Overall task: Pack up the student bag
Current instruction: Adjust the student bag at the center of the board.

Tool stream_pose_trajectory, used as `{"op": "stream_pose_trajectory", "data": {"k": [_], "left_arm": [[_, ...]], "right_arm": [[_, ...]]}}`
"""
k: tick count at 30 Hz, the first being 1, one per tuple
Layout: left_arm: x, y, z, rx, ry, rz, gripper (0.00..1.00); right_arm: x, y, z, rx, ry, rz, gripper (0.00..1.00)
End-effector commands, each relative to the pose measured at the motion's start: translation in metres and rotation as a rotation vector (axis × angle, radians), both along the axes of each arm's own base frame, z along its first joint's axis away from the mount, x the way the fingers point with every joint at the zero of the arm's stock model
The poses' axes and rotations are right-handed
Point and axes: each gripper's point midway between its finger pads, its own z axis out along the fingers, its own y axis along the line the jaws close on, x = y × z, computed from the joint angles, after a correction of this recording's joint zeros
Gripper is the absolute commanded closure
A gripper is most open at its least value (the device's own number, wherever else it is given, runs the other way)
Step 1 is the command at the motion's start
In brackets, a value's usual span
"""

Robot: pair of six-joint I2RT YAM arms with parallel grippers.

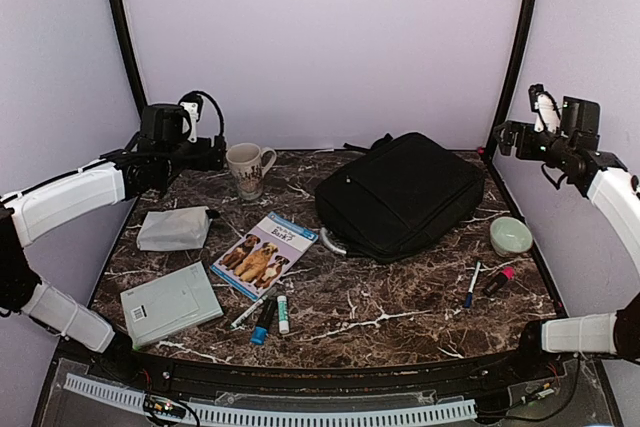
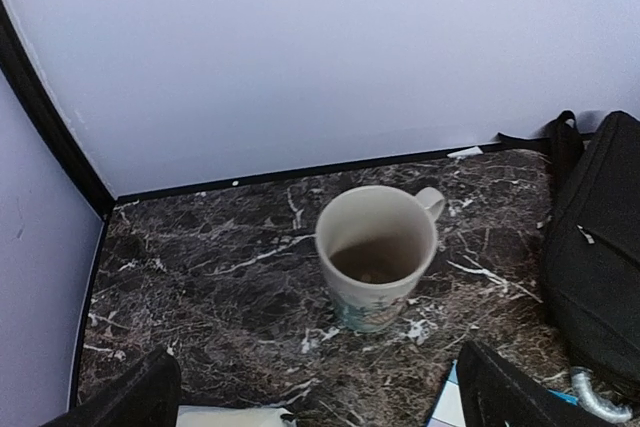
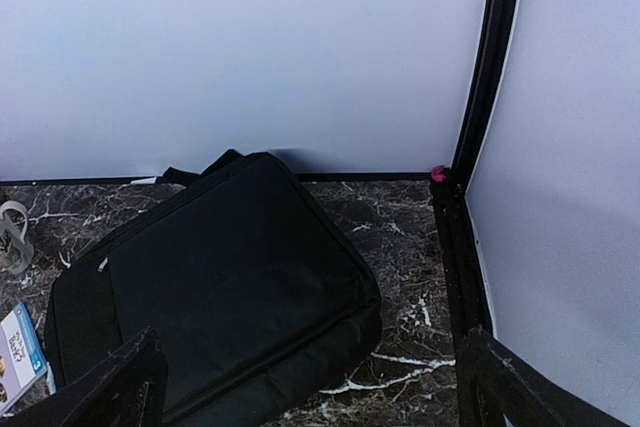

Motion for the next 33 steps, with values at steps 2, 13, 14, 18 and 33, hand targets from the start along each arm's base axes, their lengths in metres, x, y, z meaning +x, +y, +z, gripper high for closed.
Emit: {"op": "stream_pose_trajectory", "data": {"k": [2, 13, 14, 18, 33], "left_arm": [[0.017, 0.051, -0.033, -0.149, 0.081, 0.098, 0.01], [0.013, 0.115, -0.065, -0.25, 0.123, 0.158, 0.21], [0.01, 0.103, -0.063, -0.242, 0.116, 0.119, 0.19], [-0.004, 0.061, -0.062, -0.241, 0.115, -0.01, 0.1], [-0.043, -0.047, -0.048, -0.341, 0.158, -0.431, 0.07]], "right_arm": [[0.002, 0.012, -0.022, -0.007, 0.012, 0.098, 0.0], [0.012, 0.097, -0.086, -0.193, 0.161, 0.408, 0.12], [0.012, 0.11, -0.096, -0.226, 0.187, 0.452, 0.16], [0.008, 0.161, -0.134, -0.32, 0.262, 0.615, 0.28], [-0.025, 0.314, -0.224, -0.63, 0.399, 0.998, 0.34]]}}
